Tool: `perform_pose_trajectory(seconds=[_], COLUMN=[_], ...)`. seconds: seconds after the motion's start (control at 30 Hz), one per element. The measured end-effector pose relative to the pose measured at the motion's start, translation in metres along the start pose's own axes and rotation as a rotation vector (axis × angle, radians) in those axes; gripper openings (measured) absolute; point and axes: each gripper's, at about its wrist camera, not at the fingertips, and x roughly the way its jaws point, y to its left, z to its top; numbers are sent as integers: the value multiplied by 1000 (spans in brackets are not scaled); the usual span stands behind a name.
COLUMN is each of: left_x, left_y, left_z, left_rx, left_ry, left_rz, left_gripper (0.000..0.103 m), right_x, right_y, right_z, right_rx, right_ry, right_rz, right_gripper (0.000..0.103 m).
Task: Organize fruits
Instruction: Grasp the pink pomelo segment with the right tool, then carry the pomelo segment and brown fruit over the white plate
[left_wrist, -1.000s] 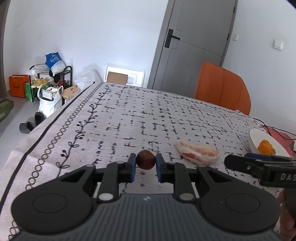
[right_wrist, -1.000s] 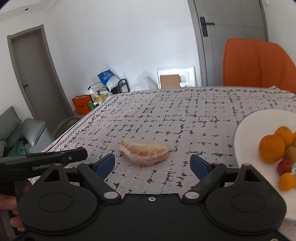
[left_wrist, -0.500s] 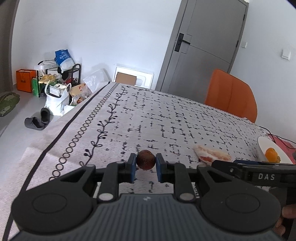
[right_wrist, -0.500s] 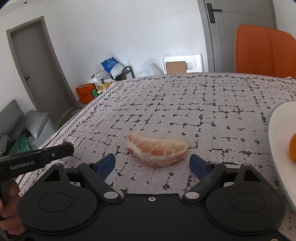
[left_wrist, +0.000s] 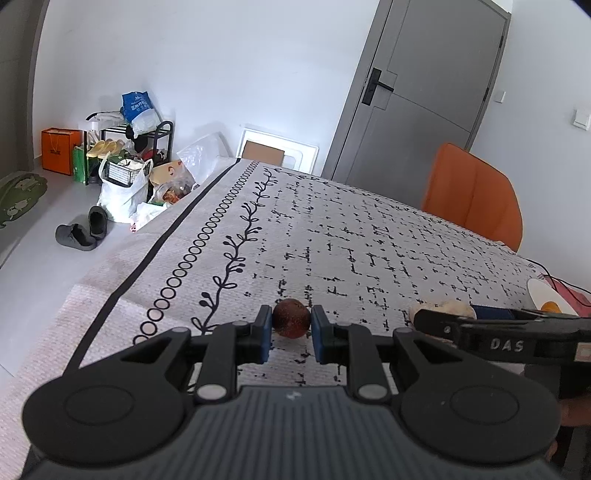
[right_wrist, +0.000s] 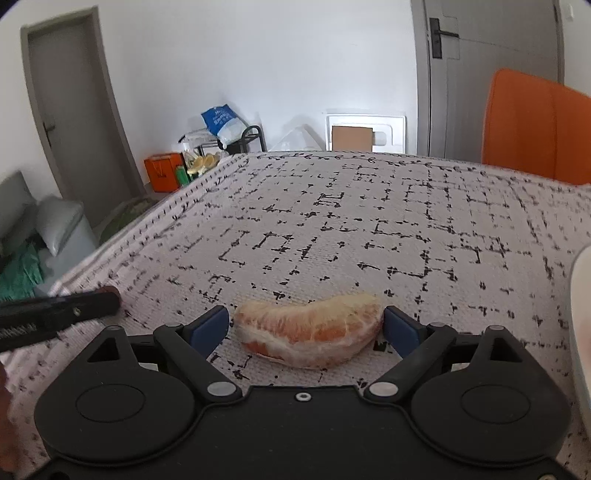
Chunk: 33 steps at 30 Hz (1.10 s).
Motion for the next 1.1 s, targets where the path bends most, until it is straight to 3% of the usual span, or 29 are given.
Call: perform_pose_trajectory(seconds=[0.13,0.2,0.33,1.1], left_x=[-1,-2,-7,-5], left_y=[2,2,4,-56], left_z=[1,2,3,1], left_rx=[-4,-7,-23,83], left_ry=[-1,-4,-20,-9], left_rz=[5,2,-9,-81], left_gripper=[21,21,21,21], right_x=[3,3,-3,-96], right_y=[6,7,5,-28], right_z=[-1,-1,1,-7], right_rx=[-41,-47,-16,70], right_ry=[5,-2,-4,-193], right_rz=[-20,-44,-56,-63], right_gripper=[94,86,85,85])
